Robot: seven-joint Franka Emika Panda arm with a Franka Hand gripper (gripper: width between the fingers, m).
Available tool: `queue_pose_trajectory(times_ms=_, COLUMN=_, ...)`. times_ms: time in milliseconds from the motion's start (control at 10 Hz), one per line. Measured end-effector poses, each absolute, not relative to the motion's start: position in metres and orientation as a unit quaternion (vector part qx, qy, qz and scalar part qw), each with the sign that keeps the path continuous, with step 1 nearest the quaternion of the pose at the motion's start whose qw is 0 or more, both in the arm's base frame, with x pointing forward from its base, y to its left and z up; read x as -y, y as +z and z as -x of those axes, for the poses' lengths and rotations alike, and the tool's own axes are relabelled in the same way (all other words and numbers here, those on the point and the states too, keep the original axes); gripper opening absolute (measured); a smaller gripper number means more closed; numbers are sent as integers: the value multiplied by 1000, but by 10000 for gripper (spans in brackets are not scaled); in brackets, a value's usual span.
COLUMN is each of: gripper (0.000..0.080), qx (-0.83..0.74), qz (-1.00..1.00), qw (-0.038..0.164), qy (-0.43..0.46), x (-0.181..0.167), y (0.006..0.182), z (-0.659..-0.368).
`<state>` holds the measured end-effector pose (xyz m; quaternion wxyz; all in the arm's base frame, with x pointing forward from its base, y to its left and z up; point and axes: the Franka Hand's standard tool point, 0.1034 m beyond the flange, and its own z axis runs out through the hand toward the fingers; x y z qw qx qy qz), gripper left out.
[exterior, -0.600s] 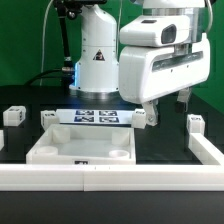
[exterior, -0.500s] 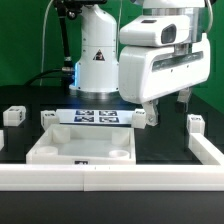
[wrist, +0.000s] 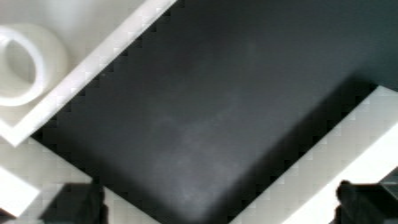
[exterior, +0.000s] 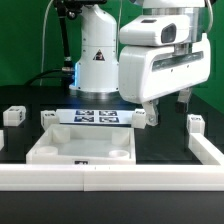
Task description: Assemble one leg
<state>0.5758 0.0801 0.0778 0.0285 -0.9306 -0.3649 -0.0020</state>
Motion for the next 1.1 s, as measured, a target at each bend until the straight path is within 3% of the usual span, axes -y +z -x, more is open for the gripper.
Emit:
queue_pose_trajectory(times_ms=300, gripper=650, qx=386, qz=922, qw=26, qy=3, x=-79, y=75, z=-569)
queue_pose_trajectory(times_ms=600, gripper=650, qx=493, qz=870, qw=21, qy=16, x=-56, y=65, z=-535)
queue_pose_trajectory(times_ms=800, gripper=650, qx=574, qz=818, qw=5, qy=30, x=-38, y=62, z=-528)
queue_pose_trajectory(times_ms=1100, gripper=650, qx=570, qz=821, qw=5, qy=35, x=-27, y=60, z=-525)
